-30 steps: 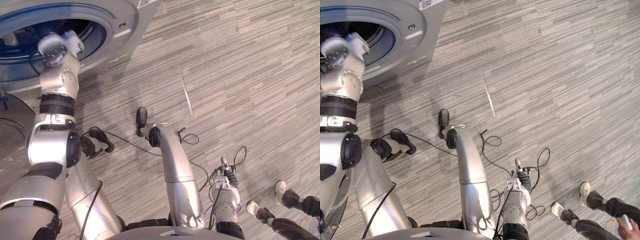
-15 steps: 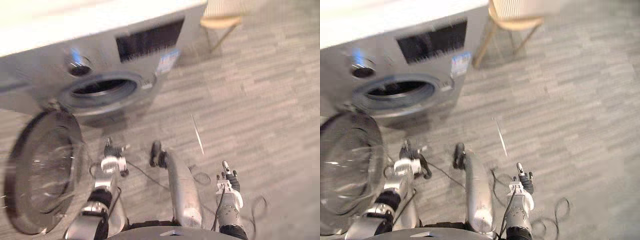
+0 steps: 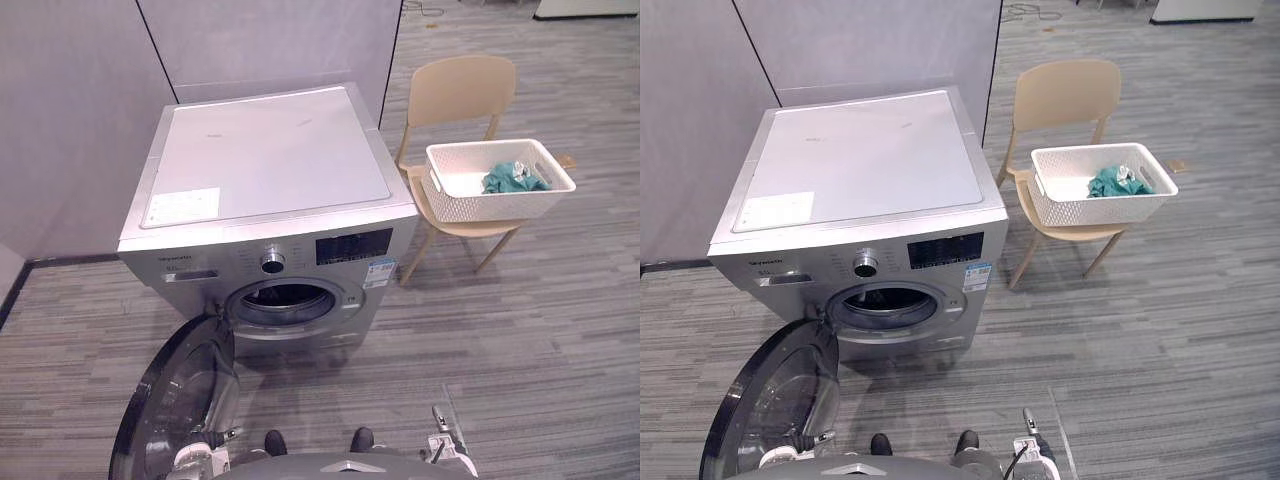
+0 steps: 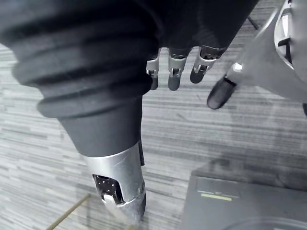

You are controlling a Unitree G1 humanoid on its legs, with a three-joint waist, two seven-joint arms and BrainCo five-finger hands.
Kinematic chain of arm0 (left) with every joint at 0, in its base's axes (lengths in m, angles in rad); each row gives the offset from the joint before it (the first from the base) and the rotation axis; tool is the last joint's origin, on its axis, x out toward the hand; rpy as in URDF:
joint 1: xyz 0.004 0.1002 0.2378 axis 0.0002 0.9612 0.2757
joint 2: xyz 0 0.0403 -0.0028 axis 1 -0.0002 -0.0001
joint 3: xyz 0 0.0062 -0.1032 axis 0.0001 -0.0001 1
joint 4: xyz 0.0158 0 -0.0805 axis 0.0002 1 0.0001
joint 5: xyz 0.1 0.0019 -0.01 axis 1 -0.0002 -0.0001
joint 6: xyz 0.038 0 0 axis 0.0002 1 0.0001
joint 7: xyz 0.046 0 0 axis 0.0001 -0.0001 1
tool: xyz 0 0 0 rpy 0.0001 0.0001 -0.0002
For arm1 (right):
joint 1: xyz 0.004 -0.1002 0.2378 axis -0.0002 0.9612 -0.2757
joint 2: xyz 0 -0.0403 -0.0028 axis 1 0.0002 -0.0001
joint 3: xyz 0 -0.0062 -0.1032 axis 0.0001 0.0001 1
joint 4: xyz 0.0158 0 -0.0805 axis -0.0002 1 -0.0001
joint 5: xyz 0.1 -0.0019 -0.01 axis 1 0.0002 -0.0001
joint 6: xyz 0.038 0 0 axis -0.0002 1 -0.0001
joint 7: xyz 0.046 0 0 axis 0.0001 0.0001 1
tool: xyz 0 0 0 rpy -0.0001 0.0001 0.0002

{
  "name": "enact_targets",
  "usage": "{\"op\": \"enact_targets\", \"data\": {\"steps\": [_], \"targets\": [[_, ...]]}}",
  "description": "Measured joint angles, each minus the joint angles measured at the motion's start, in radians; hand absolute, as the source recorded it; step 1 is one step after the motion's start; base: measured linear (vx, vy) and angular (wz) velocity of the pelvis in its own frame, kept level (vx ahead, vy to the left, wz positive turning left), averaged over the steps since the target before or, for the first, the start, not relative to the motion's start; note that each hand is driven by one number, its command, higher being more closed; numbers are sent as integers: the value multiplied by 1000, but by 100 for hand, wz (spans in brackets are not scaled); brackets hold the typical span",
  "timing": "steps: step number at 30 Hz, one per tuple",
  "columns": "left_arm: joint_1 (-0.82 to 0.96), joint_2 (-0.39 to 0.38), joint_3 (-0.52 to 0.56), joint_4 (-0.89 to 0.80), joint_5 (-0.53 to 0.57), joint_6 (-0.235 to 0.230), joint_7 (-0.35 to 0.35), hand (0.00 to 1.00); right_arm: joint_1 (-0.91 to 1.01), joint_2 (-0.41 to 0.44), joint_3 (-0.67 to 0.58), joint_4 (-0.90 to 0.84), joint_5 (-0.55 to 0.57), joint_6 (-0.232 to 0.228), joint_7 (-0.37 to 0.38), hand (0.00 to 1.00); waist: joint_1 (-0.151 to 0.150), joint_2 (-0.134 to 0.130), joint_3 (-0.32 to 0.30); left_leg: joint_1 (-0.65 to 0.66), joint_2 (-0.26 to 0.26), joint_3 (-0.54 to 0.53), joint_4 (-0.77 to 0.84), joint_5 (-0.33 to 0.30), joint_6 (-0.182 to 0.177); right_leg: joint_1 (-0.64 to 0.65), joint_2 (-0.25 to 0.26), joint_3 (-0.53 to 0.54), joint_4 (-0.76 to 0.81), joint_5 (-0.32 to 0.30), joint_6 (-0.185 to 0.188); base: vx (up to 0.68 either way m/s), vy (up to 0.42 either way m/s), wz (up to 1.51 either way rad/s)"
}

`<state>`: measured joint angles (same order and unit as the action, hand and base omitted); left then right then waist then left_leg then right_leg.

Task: Pick up the laundry basket with both hands and put the clothes into the washing machine.

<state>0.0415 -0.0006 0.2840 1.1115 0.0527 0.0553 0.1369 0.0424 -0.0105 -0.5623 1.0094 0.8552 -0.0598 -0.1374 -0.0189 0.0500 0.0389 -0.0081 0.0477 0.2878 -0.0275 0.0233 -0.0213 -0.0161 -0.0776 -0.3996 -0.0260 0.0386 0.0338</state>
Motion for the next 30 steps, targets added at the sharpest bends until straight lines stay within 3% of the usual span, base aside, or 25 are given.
{"op": "enact_targets", "data": {"steps": [5, 13, 16, 21, 23, 26, 28, 30], "targets": [[2, 15, -7, 11, -25, 1, 0, 0, -17, 4, 4, 39, -38, 13, 4, 0, -3, -24, -14, 63, -21, 4, -46, 1, 3, 50, -1, 10, -35, 9, 11, 60, 50, -5], [-10, 32, -123, 10, -52, -4, 0, 0, -24, 3, 41, 40, -26, 16, 6, 0, -6, -29, -12, 105, -34, 55, -50, -23, 5, 54, -5, 78, -36, 22, 18, -12, 46, -24], [-14, 38, -159, 10, -27, -13, -12, 0, -40, -3, 46, 39, -19, 15, 7, 0, -7, -31, -8, 93, -34, 124, -51, -31, 5, 7, -5, 151, -38, 44, 22, -86, 44, -79], [-60, 40, -186, 23, 32, -20, -14, 0, -54, -26, 38, 14, -18, 15, 26, 0, -26, -46, 60, 33, -58, 290, -49, -47, 12, -155, -1, 347, -21, 97, 47, -86, 62, -108], [-76, 54, -212, 25, 53, -20, -11, 0, -53, -23, 42, -13, -30, 14, 26, 0, -54, -62, 115, 27, -63, 377, -43, -58, 14, -196, 4, 396, -18, 99, 48, -50, 41, -107], [-89, 78, -251, 25, 131, -24, -18, 0, 6, -7, 27, -4, -38, 10, 29, 0, -70, -87, 140, 55, -35, 455, 21, -95, 5, -191, -10, 351, 5, 99, 14, 61, -28, -77], [-88, 78, -255, 30, 174, -25, -20, 0, 45, -2, 19, 14, -52, 11, 29, 0, -75, -82, 141, 86, -13, 477, 59, -120, -8, -188, -18, 291, 63, 75, -17, 98, -44, -39], [-88, 79, -252, 34, 200, -27, -31, 0, 84, 6, 2, 64, -84, 20, 28, 0, -89, -61, 134, 107, 25, 484, 89, -143, -26, -193, -28, 185, 143, -2, -49, 136, -76, -27]]}}
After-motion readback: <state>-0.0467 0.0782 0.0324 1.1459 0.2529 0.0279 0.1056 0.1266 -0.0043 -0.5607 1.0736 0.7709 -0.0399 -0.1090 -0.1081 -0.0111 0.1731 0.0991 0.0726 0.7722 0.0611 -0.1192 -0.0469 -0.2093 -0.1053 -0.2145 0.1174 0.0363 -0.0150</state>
